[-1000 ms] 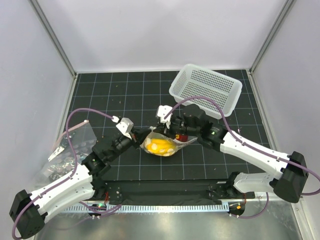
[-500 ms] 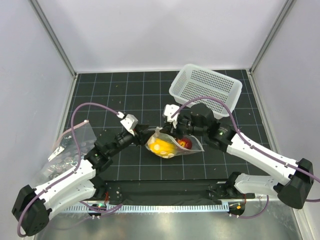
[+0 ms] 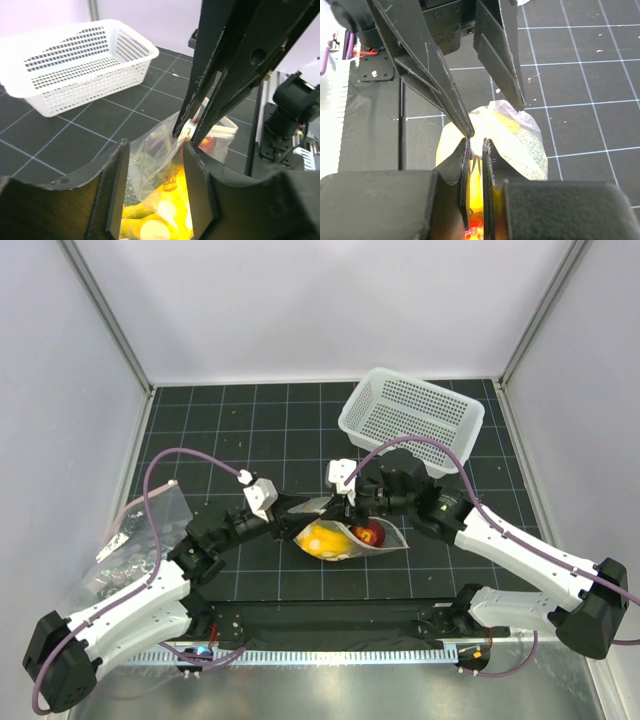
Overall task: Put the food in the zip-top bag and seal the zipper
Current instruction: Zip the zipper food storage bag at the center of the board.
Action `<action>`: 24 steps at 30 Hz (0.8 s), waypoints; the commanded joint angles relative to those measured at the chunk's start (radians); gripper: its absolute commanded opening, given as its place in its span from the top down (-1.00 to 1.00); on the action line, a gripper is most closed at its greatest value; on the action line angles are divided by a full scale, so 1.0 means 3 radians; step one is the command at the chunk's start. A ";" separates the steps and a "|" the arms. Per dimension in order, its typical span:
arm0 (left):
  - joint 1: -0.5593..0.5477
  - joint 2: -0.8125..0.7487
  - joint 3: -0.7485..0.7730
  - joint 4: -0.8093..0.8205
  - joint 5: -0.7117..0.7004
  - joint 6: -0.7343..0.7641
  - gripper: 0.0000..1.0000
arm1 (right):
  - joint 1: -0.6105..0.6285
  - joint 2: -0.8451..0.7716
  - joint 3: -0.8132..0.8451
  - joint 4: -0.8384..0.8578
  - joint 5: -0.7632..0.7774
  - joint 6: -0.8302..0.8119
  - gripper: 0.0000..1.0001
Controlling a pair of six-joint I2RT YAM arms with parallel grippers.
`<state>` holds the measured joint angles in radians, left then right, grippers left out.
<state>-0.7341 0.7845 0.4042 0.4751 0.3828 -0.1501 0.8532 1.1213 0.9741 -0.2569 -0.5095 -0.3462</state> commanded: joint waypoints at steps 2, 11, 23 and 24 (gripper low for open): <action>-0.0033 0.0039 0.0054 0.0257 0.0258 0.0061 0.06 | 0.0009 0.0005 0.0123 -0.0013 -0.0219 -0.0073 0.98; -0.0140 0.0314 0.0217 0.0262 0.0784 0.0050 0.27 | 0.0009 0.0031 0.0143 -0.0054 -0.0281 -0.0089 0.98; -0.0140 0.0121 0.0218 0.0052 0.0463 0.0086 0.99 | 0.0009 0.0082 0.0138 -0.0033 -0.0097 -0.0073 0.98; -0.0140 0.0024 0.0197 0.0073 0.0427 0.0091 1.00 | 0.0009 0.0097 0.0133 -0.0028 -0.0066 -0.0073 0.98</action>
<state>-0.7650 0.8680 0.4553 0.4061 0.5289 -0.1223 0.8497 1.1282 0.9794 -0.3210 -0.5598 -0.3641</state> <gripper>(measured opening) 0.010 0.131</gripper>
